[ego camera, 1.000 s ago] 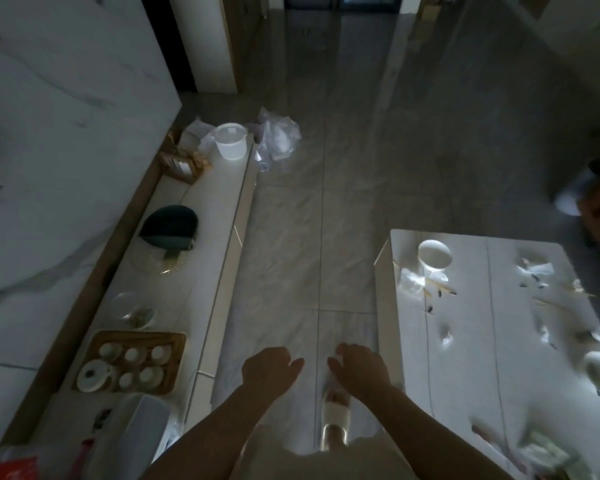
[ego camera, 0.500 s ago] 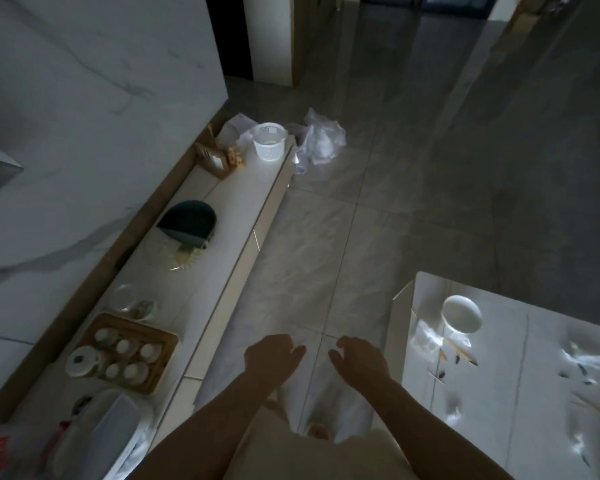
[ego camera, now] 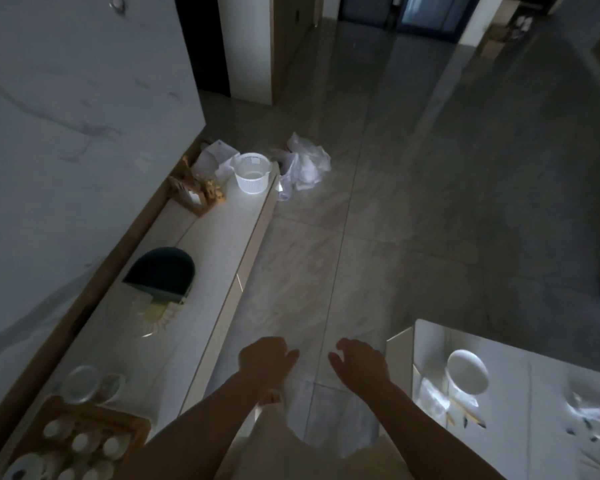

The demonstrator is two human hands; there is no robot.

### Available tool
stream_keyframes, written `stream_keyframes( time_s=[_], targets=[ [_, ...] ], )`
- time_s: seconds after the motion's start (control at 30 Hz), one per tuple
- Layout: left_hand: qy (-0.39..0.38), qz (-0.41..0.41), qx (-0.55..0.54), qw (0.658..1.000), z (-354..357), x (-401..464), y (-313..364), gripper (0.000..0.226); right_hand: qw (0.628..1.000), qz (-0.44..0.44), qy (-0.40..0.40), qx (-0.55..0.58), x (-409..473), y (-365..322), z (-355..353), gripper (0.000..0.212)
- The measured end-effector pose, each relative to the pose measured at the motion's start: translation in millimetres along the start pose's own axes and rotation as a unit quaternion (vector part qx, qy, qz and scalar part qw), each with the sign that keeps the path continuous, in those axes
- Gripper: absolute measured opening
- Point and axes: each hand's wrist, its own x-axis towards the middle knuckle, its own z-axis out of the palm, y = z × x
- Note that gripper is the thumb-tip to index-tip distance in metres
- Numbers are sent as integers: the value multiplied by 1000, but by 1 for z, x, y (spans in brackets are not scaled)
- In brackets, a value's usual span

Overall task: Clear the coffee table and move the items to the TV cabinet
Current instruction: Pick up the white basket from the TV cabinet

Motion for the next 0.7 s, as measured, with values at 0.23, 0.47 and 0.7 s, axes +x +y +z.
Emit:
stream_keyframes(
  time_s=[0.23,0.47,0.7],
  targets=[
    [20,27,32,999,-53,60,-3,44,1000,-6,-4,0,56,-33,-35,42],
    [1,-10,8,1000,-86,103,-8,46,999,-28,-11,-34,116,-41,-66,38],
    [15,-73,-16,997,-111,157,18,45,994,-90,-15,-64,200,-34,-103,41]
  ],
)
